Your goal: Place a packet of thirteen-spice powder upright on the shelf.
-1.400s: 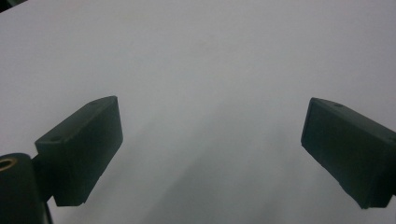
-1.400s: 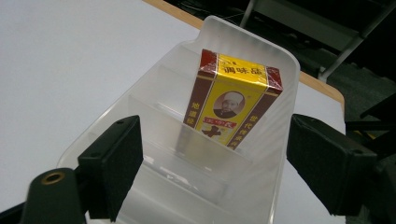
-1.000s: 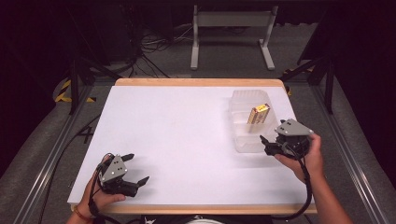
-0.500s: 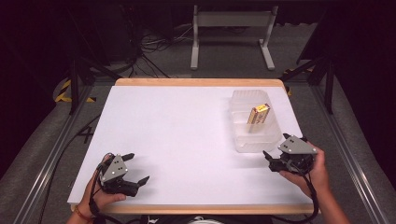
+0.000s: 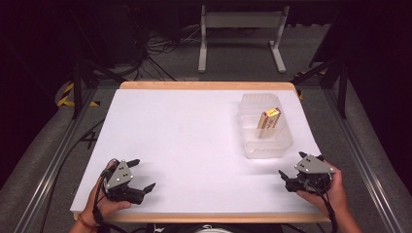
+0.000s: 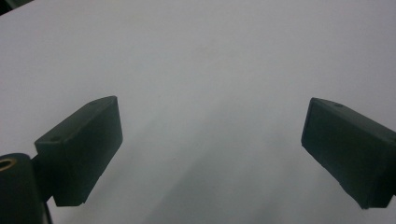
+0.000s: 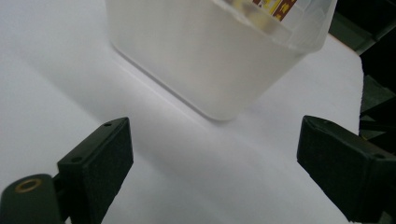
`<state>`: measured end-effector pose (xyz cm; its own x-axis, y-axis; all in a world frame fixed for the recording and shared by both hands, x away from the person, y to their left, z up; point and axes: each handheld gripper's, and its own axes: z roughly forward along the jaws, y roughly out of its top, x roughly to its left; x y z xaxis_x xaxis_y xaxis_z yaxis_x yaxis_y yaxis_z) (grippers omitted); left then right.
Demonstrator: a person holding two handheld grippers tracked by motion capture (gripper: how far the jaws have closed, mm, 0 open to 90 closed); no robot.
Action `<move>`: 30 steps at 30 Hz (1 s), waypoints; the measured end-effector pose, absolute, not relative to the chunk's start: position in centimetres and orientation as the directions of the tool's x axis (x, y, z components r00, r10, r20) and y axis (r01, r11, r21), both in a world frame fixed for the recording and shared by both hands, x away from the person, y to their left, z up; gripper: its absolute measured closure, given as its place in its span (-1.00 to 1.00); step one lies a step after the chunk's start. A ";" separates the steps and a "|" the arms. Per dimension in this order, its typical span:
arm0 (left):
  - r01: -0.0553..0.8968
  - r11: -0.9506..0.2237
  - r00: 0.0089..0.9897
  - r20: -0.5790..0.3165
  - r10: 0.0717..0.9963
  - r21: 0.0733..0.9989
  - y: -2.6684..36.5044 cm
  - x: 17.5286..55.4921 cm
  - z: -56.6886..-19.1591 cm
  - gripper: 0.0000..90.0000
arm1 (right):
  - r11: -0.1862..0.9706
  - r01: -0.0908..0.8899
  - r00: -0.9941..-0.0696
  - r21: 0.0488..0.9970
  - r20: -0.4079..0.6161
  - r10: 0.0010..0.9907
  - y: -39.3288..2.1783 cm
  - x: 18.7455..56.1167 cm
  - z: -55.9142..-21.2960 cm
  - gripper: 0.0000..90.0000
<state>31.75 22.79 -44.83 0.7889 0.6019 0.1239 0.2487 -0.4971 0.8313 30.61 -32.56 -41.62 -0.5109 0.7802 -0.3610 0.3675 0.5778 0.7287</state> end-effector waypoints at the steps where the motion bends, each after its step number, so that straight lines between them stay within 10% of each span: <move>1: 0.251 -0.497 0.789 0.122 0.602 0.831 22.8 31.8 -44.8 -0.87 | 0.575 0.367 -0.511 0.731 -0.358 0.781 -32.7 30.5 -41.8 -0.75; 30: 0.235 -0.499 0.800 0.126 0.587 0.834 22.6 32.0 -44.8 -0.87 | 0.395 0.412 -0.383 0.821 -0.238 0.893 -37.0 27.2 -44.4 -0.78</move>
